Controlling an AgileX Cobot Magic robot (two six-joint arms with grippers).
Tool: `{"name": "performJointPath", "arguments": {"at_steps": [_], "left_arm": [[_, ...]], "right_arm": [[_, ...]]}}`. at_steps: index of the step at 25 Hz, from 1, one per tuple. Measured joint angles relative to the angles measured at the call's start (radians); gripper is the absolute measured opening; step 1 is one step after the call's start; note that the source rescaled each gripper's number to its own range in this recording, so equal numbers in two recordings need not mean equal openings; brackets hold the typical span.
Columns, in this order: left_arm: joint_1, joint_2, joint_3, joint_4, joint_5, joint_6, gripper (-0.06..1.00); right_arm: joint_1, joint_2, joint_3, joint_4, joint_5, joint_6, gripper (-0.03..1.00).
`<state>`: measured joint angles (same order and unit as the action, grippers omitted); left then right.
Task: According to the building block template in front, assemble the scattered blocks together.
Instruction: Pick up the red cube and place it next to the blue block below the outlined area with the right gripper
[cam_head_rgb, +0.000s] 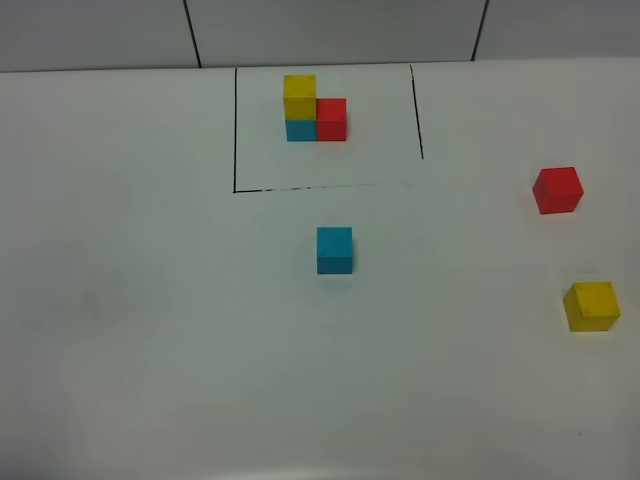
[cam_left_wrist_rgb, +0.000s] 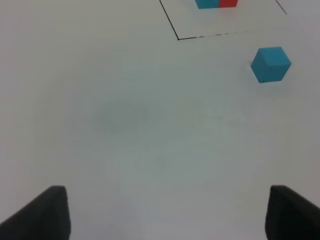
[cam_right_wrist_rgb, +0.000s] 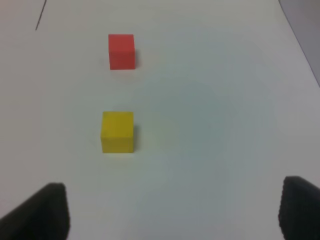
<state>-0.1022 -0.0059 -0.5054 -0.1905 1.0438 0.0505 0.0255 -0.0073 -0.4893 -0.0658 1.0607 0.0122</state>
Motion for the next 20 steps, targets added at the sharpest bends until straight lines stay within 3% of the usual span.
{"name": "performJointPath", "arguments": {"at_steps": [9, 15, 20], "left_arm": [[0.004, 0.0, 0.0, 0.0, 0.0, 0.0, 0.97], [0.11, 0.0, 0.0, 0.0, 0.0, 0.0, 0.97], [0.113, 0.0, 0.0, 0.0, 0.0, 0.0, 0.97]], "right_arm": [[0.0, 0.0, 0.0, 0.0, 0.0, 0.0, 0.77], [0.0, 0.0, 0.0, 0.0, 0.0, 0.0, 0.77], [0.0, 0.0, 0.0, 0.0, 0.0, 0.0, 0.77]]}}
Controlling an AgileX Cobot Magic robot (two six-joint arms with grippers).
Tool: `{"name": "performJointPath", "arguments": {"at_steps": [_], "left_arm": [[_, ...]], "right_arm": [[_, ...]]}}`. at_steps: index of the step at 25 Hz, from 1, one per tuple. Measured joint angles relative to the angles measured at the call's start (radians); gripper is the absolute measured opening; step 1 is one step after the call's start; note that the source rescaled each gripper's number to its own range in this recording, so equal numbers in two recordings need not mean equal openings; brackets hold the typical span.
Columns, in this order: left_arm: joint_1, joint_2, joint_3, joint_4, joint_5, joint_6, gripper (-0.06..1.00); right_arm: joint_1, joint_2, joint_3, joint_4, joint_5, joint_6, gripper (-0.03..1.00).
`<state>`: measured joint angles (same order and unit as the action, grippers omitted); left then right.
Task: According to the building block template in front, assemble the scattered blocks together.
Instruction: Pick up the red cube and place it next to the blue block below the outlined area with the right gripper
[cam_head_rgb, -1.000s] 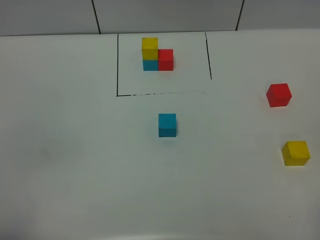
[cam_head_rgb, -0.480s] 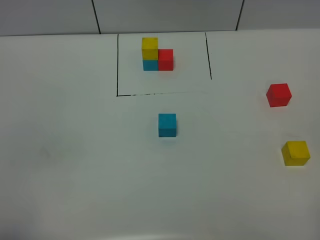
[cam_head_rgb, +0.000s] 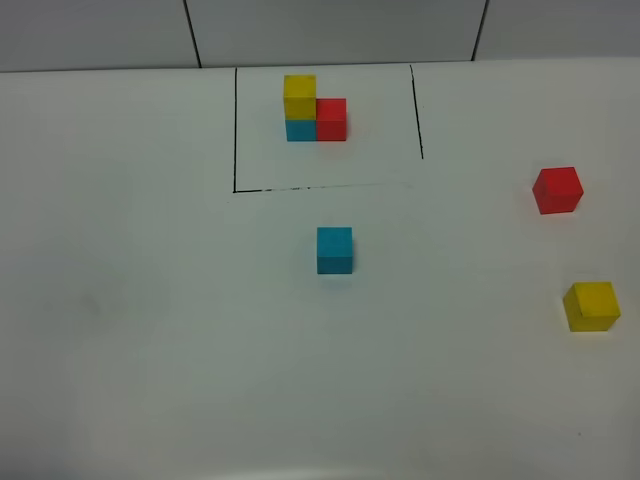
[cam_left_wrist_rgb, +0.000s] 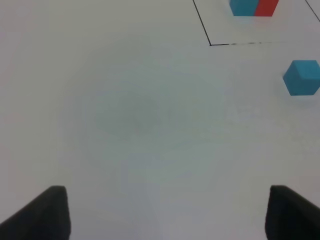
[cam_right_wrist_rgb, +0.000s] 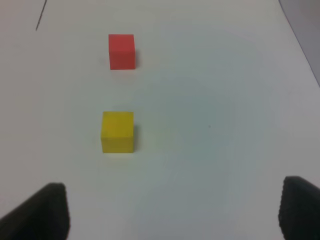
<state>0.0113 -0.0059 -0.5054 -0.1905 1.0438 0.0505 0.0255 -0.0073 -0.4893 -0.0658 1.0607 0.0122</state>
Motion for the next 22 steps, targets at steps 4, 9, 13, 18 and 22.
{"name": "performJointPath", "arguments": {"at_steps": [4, 9, 13, 18, 22], "left_arm": [[0.0, 0.0, 0.0, 0.0, 0.0, -0.001, 0.97], [0.0, 0.0, 0.0, 0.0, 0.0, -0.001, 0.97], [0.0, 0.0, 0.0, 0.0, 0.0, -0.001, 0.97], [0.0, 0.0, 0.0, 0.0, 0.0, -0.001, 0.97], [0.0, 0.0, 0.0, 0.0, 0.0, -0.001, 0.97]], "right_arm": [[0.0, 0.0, 0.0, 0.0, 0.0, 0.0, 0.77], [0.0, 0.0, 0.0, 0.0, 0.0, 0.0, 0.77], [0.0, 0.0, 0.0, 0.0, 0.0, 0.0, 0.77], [0.0, 0.0, 0.0, 0.0, 0.0, 0.0, 0.77], [0.0, 0.0, 0.0, 0.0, 0.0, 0.0, 0.77]]}}
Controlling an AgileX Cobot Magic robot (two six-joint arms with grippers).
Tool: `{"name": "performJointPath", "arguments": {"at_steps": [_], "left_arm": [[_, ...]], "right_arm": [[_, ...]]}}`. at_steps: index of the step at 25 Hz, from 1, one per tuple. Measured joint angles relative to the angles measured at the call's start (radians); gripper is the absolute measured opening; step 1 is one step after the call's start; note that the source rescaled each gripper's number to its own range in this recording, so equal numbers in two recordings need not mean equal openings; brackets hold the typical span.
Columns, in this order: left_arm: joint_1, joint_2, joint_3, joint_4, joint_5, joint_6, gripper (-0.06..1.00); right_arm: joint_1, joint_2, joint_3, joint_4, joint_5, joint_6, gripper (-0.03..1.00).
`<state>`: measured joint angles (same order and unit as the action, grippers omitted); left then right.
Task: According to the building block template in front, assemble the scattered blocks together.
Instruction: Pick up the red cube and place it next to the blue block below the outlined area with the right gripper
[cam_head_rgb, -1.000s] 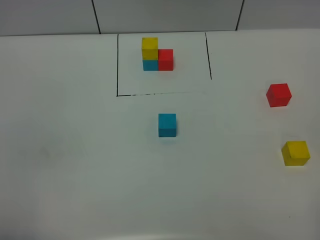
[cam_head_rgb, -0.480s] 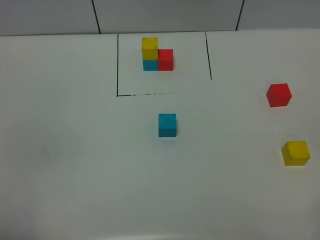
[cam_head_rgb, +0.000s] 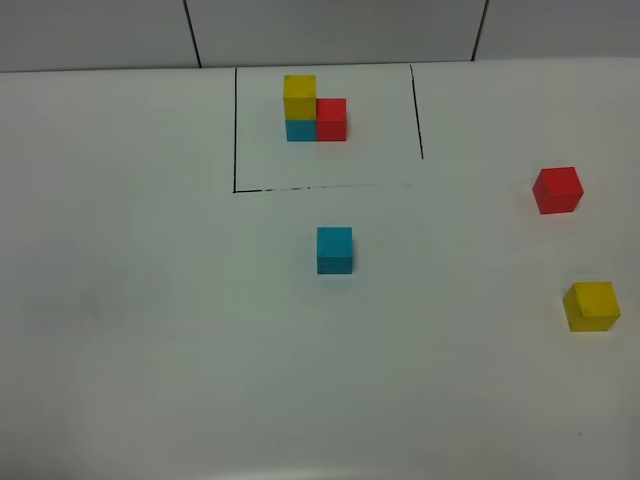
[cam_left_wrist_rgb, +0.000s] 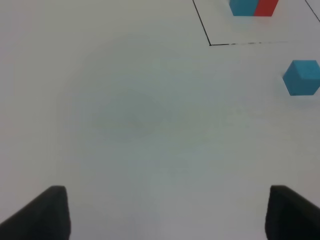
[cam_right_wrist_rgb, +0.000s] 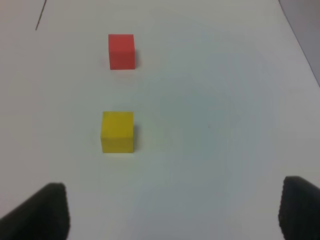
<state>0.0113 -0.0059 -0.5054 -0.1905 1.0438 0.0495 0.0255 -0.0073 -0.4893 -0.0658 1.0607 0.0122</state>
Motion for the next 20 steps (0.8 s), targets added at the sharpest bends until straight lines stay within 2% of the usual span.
{"name": "performJointPath", "arguments": {"at_steps": [20], "left_arm": [[0.0, 0.0, 0.0, 0.0, 0.0, 0.001, 0.97]], "right_arm": [[0.0, 0.004, 0.0, 0.021, 0.0, 0.008, 0.77]]}}
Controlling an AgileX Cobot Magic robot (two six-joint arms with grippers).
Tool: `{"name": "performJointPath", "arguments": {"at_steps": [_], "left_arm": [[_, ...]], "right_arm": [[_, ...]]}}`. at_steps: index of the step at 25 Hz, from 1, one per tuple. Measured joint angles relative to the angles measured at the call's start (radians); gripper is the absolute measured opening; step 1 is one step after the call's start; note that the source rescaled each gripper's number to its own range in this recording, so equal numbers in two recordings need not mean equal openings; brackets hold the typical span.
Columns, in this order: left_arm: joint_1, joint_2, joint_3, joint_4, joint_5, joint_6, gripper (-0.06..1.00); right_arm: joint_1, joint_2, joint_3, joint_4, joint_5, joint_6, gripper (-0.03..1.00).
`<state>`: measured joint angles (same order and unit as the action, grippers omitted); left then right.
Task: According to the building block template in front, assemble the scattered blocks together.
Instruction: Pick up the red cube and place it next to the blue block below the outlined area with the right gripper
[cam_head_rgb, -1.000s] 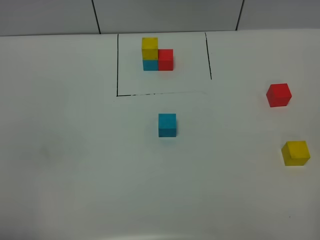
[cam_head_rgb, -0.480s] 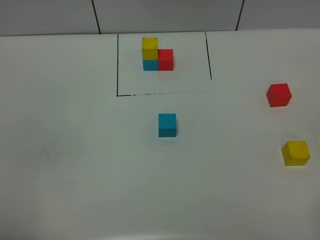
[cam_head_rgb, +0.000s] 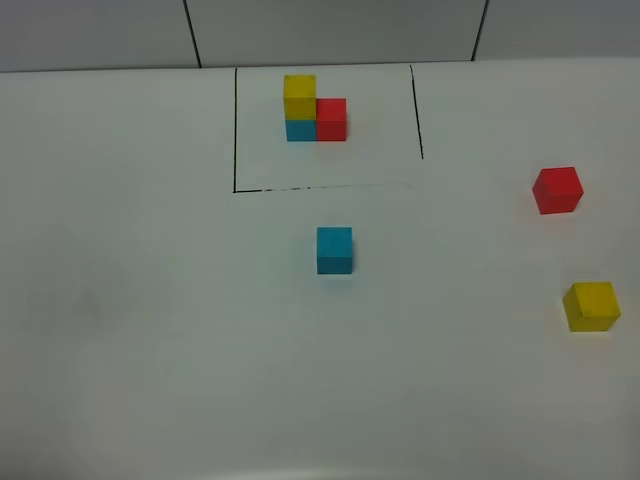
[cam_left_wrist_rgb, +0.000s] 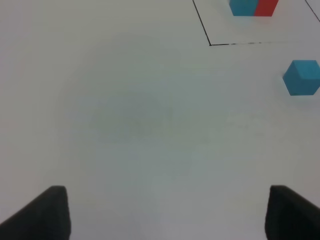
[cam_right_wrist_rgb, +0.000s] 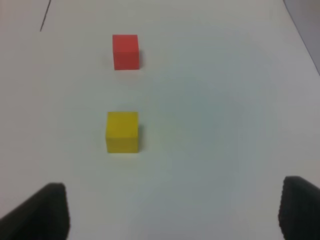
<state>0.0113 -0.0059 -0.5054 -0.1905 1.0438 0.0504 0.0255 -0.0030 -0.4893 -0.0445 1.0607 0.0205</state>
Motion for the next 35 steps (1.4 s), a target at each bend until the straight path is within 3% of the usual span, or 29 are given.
{"name": "performJointPath", "arguments": {"at_steps": [6, 16, 20, 26, 35], "left_arm": [[0.0, 0.0, 0.0, 0.0, 0.0, 0.0, 0.97], [0.0, 0.0, 0.0, 0.0, 0.0, 0.0, 0.97], [0.0, 0.0, 0.0, 0.0, 0.0, 0.0, 0.97], [0.0, 0.0, 0.0, 0.0, 0.0, 0.0, 0.97], [0.0, 0.0, 0.0, 0.0, 0.0, 0.0, 0.97]], "right_arm": [[0.0, 0.272, -0.023, 0.02, -0.018, 0.002, 0.77], [0.0, 1.055, -0.287, 0.045, -0.088, 0.002, 0.77], [0.0, 1.264, -0.362, 0.051, -0.116, 0.0, 0.78], [0.0, 1.401, -0.427, 0.054, -0.151, -0.02, 0.79], [0.0, 1.436, -0.437, 0.059, -0.204, -0.051, 0.79]]}}
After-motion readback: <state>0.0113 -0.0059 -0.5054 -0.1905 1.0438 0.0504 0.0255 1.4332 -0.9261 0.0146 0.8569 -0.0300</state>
